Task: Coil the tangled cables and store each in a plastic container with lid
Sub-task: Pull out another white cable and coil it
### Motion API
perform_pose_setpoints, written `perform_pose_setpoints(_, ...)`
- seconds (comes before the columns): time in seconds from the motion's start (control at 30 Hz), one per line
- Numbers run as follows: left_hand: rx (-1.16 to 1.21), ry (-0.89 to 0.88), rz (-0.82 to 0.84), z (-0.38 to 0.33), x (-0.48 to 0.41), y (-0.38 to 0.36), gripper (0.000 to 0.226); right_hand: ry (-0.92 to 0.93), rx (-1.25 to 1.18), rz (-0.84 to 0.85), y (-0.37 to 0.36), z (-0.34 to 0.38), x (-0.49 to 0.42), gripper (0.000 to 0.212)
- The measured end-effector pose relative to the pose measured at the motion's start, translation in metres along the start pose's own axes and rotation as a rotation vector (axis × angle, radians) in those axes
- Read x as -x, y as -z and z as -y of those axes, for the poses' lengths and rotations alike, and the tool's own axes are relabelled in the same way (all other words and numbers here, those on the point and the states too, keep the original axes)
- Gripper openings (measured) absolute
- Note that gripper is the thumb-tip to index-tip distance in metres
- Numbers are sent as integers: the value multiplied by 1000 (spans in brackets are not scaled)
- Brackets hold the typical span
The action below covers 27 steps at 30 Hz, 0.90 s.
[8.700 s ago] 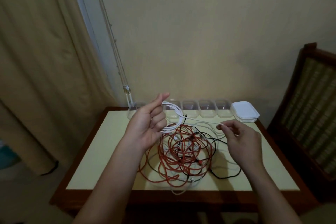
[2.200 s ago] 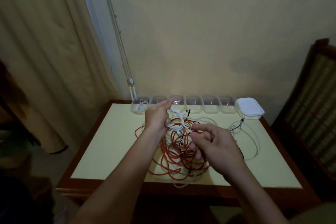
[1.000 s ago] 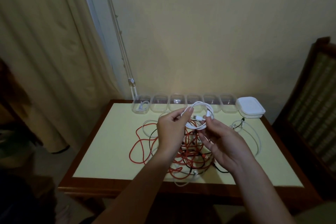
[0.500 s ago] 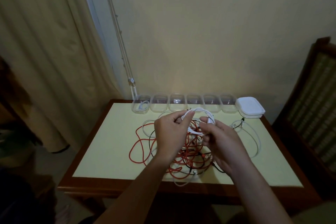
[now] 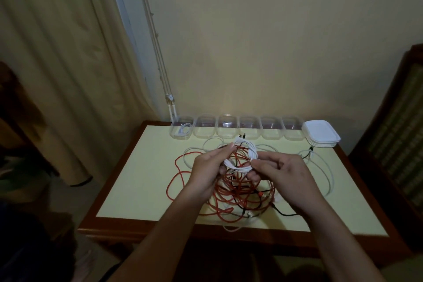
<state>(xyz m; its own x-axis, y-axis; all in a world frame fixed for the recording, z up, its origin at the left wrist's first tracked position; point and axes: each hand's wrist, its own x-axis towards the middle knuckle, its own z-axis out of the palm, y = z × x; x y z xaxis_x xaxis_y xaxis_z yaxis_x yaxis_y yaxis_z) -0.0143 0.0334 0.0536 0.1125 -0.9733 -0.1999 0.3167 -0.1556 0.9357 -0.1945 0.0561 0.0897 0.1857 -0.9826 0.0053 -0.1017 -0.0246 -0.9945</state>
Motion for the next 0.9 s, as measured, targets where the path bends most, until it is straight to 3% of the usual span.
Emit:
perform_pose_setpoints(0.07, -105, 18, -12, 9, -5, 4, 32, 51, 187, -74, -2, -8, -8, 16)
perform_pose_setpoints(0.17, -447, -87, -19, 26, -15, 13, 38, 76, 442, -202, -2, -26, -23, 12)
perform_pose_setpoints(0.3, -914, -200, -36, 49, -36, 42, 66, -16, 437, -241, 2, -43, -45, 4)
perform_pose_setpoints(0.43, -1220, -174, -157, 69, -70, 95, 69, -90, 483, -193, -4, -63, -75, 9)
perform_pose_setpoints(0.53, -1273, 1, -250, 89, -100, 153, 77, -138, 533, -143, -15, -83, -106, 17)
perform_pose_setpoints(0.67, -1377, 205, -199, 115, -125, 225, 78, -99, 626, -153, -40, -106, -157, 20)
perform_pose_setpoints(0.77, -1590, 150, -142, 134, -134, 253, 78, -44, 638, -143, -65, -118, -196, 19)
perform_pose_setpoints(0.9, -1638, -22, -291, 148, -149, 259, 80, 60, 695, -98, -101, -134, -250, 17)
